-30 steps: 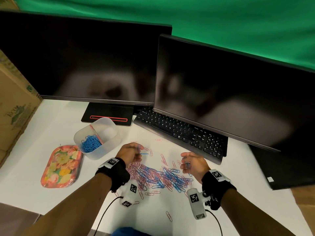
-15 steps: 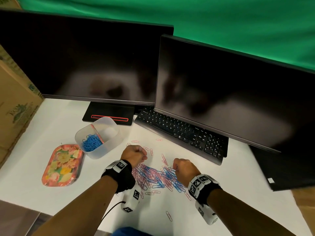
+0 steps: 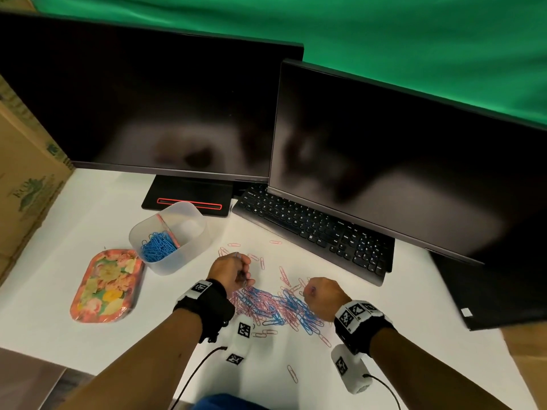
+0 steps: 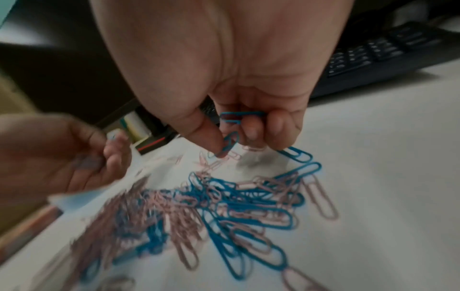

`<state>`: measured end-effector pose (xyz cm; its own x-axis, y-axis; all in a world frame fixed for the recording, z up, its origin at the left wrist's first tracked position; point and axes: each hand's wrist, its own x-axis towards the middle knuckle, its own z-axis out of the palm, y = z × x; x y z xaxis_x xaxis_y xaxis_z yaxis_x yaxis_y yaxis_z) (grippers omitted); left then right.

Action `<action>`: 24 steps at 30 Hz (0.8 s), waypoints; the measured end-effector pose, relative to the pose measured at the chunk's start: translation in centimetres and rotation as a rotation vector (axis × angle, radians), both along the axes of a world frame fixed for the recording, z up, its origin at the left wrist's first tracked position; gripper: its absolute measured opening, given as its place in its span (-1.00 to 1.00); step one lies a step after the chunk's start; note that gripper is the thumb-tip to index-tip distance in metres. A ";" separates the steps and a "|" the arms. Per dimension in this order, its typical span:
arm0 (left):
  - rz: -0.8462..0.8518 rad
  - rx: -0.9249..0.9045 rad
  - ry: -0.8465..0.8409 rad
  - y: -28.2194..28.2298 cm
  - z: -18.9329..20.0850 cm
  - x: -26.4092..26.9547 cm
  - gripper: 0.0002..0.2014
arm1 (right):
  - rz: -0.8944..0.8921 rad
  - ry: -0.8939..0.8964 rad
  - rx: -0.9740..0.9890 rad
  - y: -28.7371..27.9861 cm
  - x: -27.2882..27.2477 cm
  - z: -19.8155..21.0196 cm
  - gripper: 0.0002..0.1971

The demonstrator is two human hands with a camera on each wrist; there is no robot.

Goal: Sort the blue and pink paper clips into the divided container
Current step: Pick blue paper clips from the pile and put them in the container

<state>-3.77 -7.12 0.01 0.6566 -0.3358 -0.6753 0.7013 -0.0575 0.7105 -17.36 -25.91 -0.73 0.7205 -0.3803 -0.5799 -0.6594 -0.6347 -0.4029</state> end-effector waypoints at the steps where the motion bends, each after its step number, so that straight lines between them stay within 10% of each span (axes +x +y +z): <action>1: 0.033 -0.024 0.042 0.1 0.0 -0.1 -0.70 | -0.056 -0.016 0.048 -0.2 0.0 0.1 -0.85; 5: -0.082 0.028 0.057 -0.3 -0.1 -0.2 -0.80 | -0.349 -0.063 0.363 -0.5 0.4 0.6 -0.79; 12: -1.032 0.754 -0.801 -0.1 -1.6 -0.7 -0.78 | -0.473 -0.241 0.732 1.5 0.3 1.8 -0.78; 24: -1.039 0.725 -0.840 1.0 -1.8 -0.1 -0.92 | -0.545 -0.288 0.757 1.0 0.5 0.6 -0.89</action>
